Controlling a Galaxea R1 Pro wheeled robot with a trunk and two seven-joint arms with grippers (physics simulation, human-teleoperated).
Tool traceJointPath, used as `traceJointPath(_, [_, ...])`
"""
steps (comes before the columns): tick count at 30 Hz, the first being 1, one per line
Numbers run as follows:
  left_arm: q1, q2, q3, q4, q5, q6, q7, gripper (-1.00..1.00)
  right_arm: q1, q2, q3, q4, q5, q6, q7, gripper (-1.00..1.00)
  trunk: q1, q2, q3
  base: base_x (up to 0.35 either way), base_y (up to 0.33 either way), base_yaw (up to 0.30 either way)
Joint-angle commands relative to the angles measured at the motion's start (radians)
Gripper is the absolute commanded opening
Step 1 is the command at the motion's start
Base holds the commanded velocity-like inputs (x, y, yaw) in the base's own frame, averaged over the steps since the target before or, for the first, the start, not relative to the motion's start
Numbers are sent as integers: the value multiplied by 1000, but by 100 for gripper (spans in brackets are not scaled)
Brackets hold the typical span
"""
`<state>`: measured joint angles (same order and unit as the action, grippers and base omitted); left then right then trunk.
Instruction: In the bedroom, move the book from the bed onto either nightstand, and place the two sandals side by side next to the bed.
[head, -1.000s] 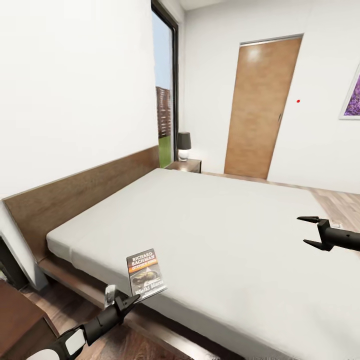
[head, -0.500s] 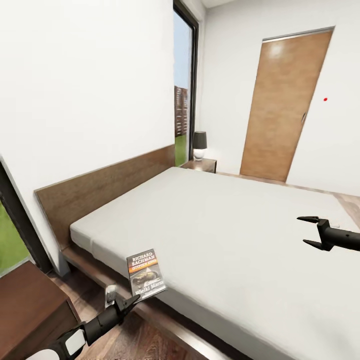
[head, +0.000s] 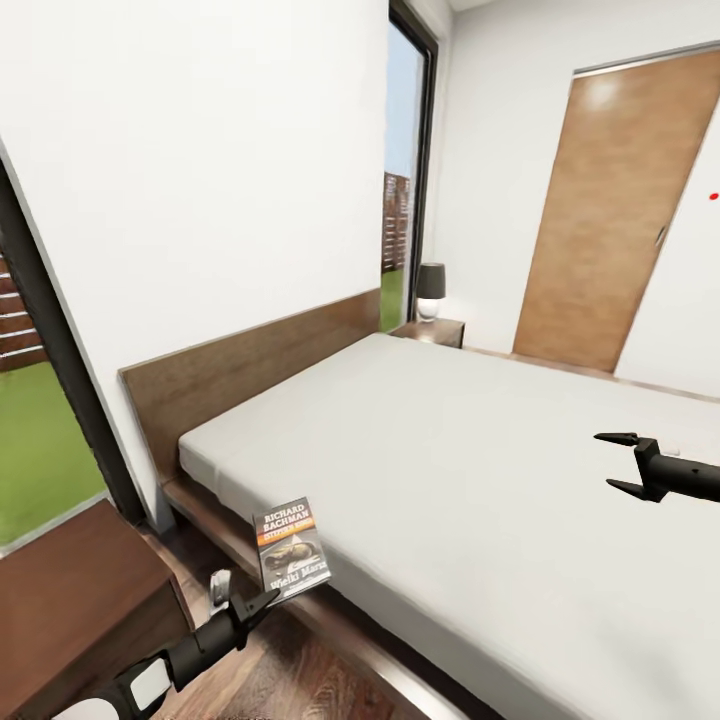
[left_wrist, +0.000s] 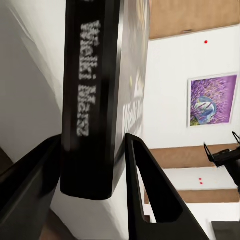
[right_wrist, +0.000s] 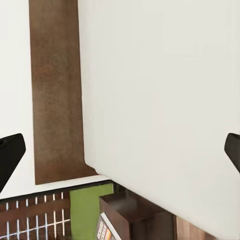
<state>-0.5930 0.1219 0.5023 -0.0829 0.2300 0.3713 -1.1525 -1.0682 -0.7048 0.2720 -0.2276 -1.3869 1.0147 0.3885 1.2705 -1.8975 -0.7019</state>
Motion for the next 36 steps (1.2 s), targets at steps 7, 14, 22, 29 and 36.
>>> traceJointPath(7, [-1,1,-2,0,12,11,-2,-100,-1,0,6,1,8,1,10,100,0,-1,-1,0,0,69])
traceJointPath(14, [-1,2,-3,0,12,11,-3,-100,-1,3,3,1,5,0,10,100,0,-1,-1,0,0,10])
traceJointPath(22, [-1,4,-4,0,13,11,-3,-100,-1,5,5,1,7,1,10,100,0,-1,-1,0,0,1])
traceJointPath(29, [-1,5,-4,0,12,12,-2,-100,-1,5,6,0,5,-1,9,100,0,-1,-2,0,0,120])
traceJointPath(36, [-1,5,-4,0,12,12,-2,-100,-1,5,6,1,4,-1,9,100,0,-1,-4,0,0,237])
